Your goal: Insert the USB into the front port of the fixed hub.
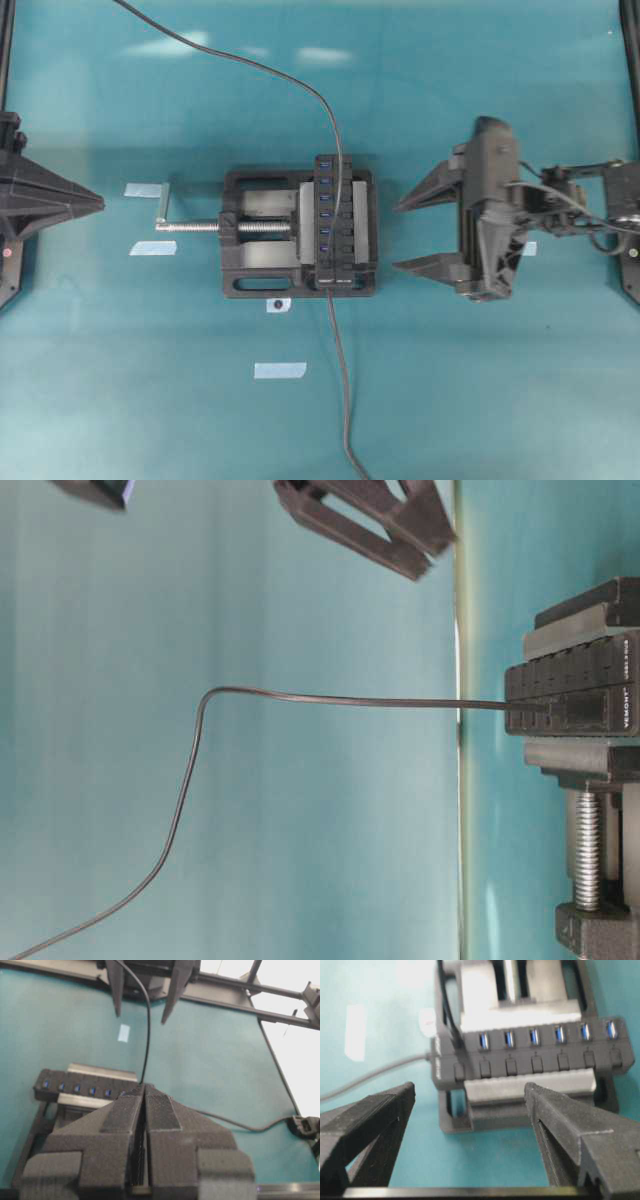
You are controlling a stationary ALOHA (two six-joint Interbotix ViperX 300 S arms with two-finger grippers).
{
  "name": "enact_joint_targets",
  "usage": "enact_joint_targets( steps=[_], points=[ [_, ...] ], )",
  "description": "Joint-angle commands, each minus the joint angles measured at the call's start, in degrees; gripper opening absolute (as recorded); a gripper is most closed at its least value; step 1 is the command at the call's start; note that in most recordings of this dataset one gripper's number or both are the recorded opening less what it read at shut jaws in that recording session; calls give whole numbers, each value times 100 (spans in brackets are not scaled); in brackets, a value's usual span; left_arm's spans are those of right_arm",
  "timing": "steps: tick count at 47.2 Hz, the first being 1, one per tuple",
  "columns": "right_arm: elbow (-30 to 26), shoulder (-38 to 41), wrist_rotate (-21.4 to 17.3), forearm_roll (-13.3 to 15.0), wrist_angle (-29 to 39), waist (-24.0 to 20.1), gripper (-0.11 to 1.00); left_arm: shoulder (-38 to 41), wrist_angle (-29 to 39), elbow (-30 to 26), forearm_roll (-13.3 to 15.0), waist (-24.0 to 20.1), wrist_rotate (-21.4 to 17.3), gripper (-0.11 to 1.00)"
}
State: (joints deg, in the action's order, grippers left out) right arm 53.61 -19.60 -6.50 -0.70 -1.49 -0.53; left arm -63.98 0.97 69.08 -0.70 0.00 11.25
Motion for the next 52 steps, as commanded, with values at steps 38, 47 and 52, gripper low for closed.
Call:
enact_joint_targets(
  steps=[38,47,52],
  points=[
    [413,-211,-35,0,-888,-158,88,44,-62,-9,-9,0,-9,0],
    [431,-211,-35,0,-923,-158,88,35,-62,44,-9,0,0,0],
    [466,-202,-53,-9,-923,-158,88,26,-70,88,-9,-9,9,0]
  ],
)
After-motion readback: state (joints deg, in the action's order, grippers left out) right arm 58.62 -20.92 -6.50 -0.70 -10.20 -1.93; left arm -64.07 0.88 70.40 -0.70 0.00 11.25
